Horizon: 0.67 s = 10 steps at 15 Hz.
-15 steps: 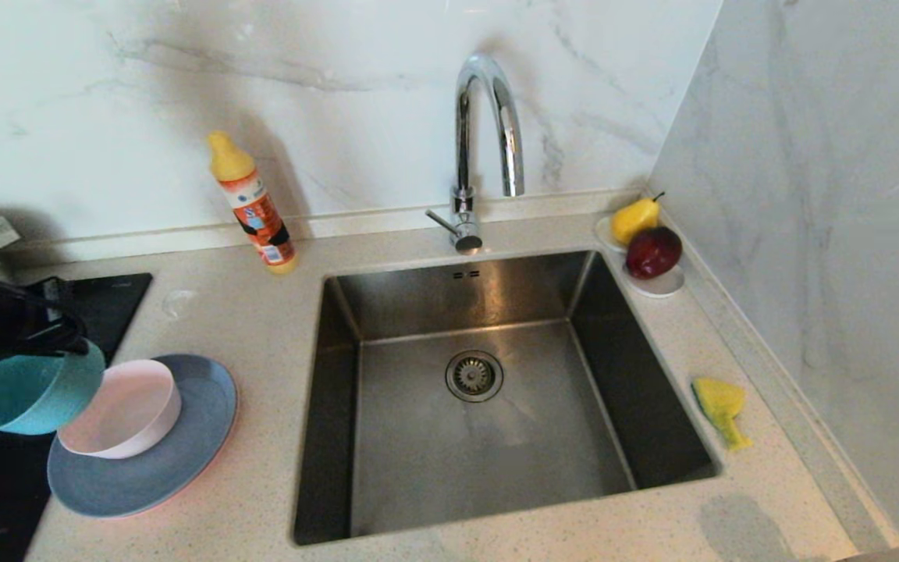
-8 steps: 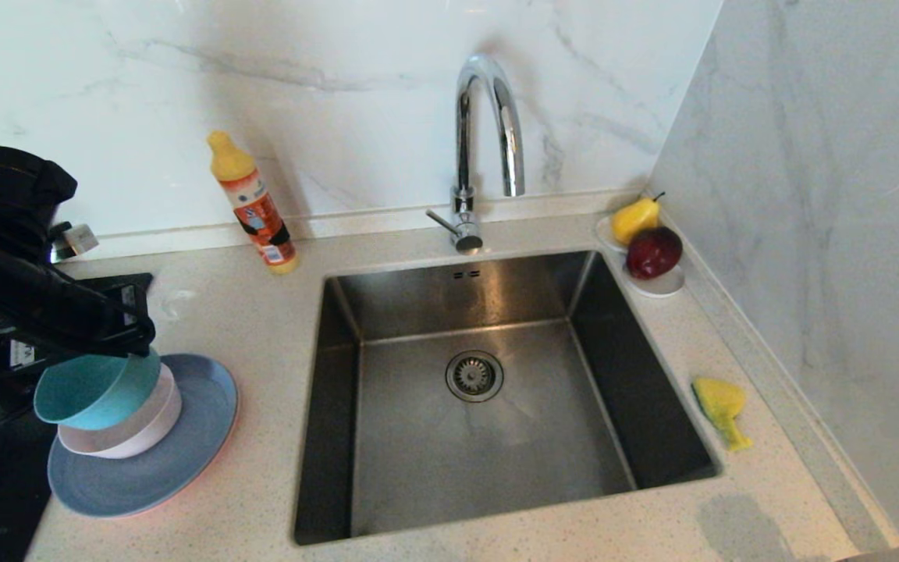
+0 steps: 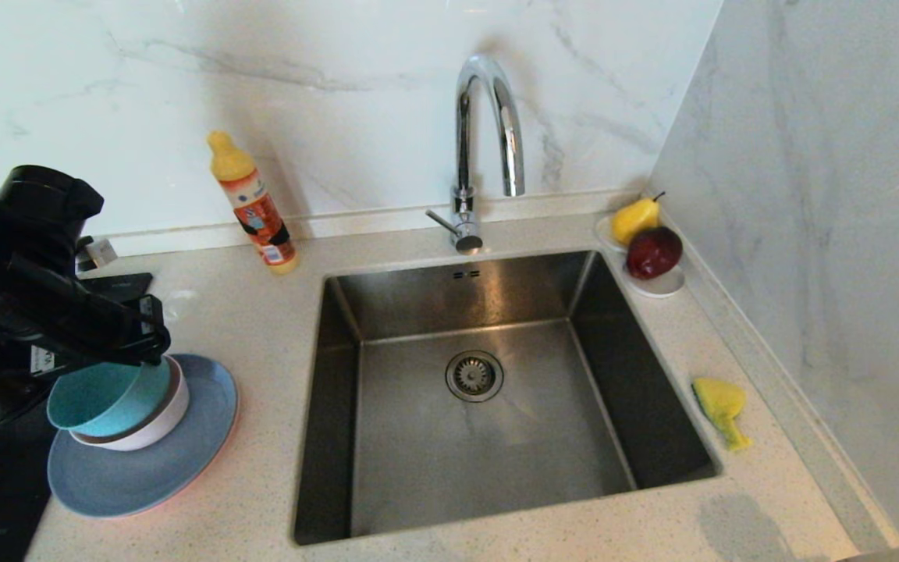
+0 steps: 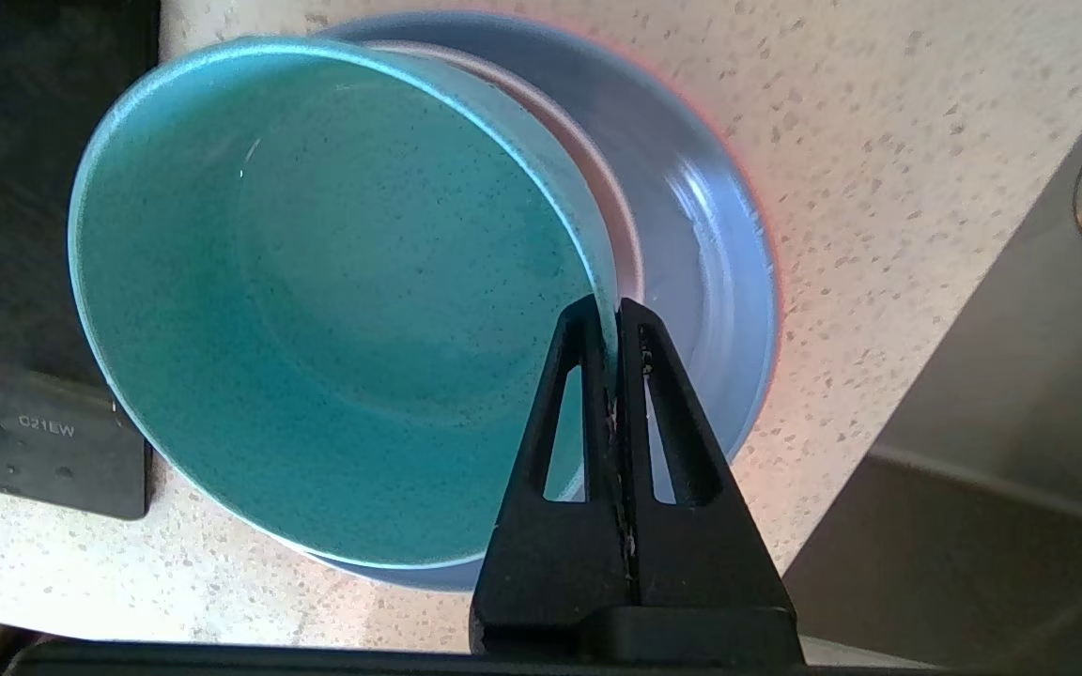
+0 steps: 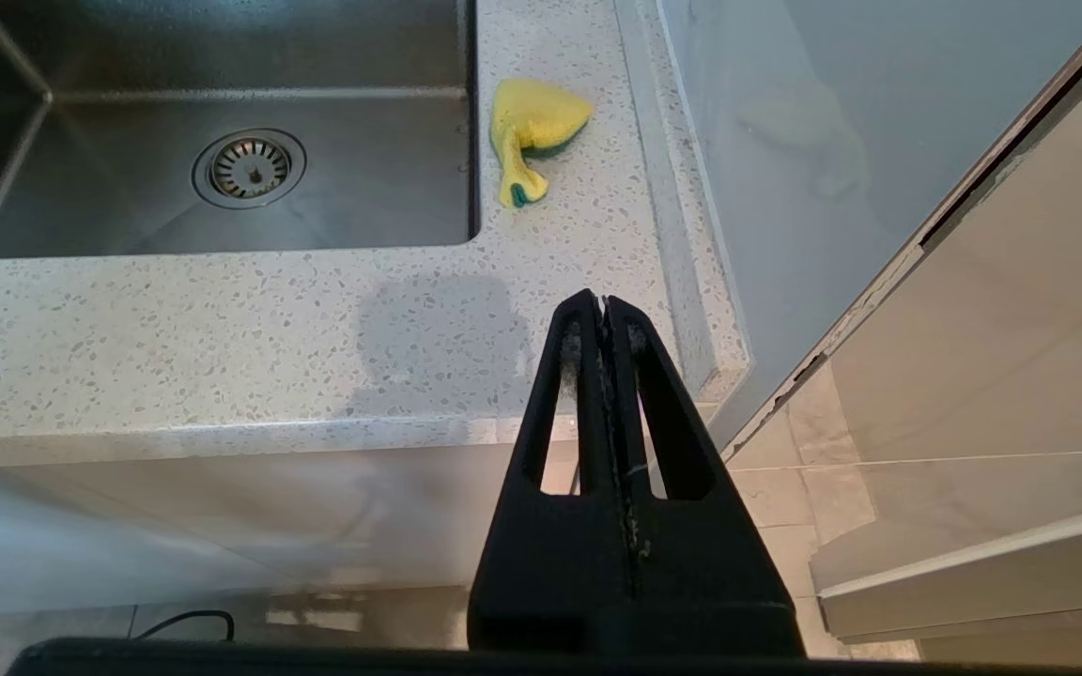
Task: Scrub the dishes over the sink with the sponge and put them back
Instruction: Place the bowl on the bowl
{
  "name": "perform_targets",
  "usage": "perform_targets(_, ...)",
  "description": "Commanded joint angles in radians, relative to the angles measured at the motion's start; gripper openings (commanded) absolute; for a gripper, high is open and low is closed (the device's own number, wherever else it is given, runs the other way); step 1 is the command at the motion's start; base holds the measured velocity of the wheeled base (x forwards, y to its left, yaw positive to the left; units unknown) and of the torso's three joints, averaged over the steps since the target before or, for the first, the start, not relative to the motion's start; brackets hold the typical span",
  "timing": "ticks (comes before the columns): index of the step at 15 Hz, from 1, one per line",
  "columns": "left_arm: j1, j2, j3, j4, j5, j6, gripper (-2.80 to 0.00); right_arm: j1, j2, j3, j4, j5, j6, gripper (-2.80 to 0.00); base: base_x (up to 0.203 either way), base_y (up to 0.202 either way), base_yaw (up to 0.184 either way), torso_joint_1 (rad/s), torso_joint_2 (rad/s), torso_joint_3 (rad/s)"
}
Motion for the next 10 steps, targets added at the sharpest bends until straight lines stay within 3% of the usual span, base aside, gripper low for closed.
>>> perform_targets(1,0.000,-0.001,0.010,0.003,0.001,-0.001,0.00,0.000,-0.002,0.000,-0.001,0.000,-0.001,-2.80,0.000,0.000,0.000,0.000,0.00,0.000)
perform_targets(6,0.000,-0.038,0.001,0.001,-0.010,-0.002,0.00,0.000,-0.002,0.000,-0.001,0.000,-0.001,-2.80,0.000,0.000,0.000,0.000,0.00,0.000)
perform_targets(9,0.000,-0.069,-0.093,-0.024,-0.017,-0.003,0.00,0.000,-0.002,0.000,-0.001,0.000,-0.001,-2.80,0.000,0.000,0.000,0.000,0.00,0.000)
perform_targets(10,0.000,-0.080,-0.131,-0.028,-0.033,0.000,-2.80,0.000,-0.002,0.000,-0.001,0.000,-0.001,-2.80,0.000,0.000,0.000,0.000,0.00,0.000)
